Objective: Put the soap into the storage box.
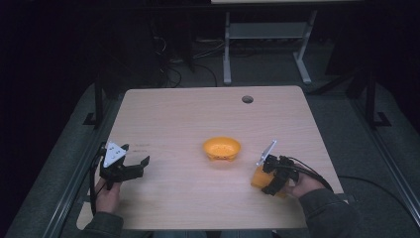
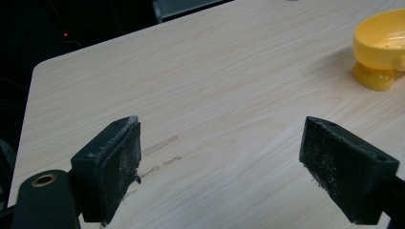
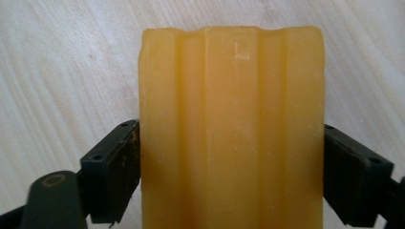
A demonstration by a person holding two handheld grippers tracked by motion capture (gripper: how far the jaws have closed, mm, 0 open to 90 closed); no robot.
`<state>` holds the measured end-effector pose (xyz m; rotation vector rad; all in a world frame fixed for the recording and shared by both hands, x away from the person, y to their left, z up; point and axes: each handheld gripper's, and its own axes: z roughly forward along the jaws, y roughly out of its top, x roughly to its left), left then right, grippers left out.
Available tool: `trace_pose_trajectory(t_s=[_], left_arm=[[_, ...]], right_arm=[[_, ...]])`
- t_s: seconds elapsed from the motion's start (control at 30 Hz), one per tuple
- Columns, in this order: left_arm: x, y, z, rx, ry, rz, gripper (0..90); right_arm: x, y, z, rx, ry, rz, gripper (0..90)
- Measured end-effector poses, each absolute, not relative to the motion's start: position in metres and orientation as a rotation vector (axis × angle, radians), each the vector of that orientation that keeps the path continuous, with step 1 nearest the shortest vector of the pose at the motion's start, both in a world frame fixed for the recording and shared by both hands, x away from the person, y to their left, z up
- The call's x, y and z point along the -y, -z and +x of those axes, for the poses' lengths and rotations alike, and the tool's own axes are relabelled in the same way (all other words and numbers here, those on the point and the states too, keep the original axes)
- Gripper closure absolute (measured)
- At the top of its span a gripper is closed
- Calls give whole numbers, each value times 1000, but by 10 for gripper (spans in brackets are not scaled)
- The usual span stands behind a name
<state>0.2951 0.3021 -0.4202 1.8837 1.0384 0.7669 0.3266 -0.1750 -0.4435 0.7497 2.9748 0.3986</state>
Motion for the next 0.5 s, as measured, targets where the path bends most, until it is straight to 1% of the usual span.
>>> trace_pose_trajectory(t_s=[0.07,0.5], left_arm=[[-302,421,295,-1036,-768,1888,134],[-303,420,295,-1035,-787,1882,134]], right_arm=[[175,444,326,-2965,-386,737,190],[174,442,325,-2953,-383,666,206]])
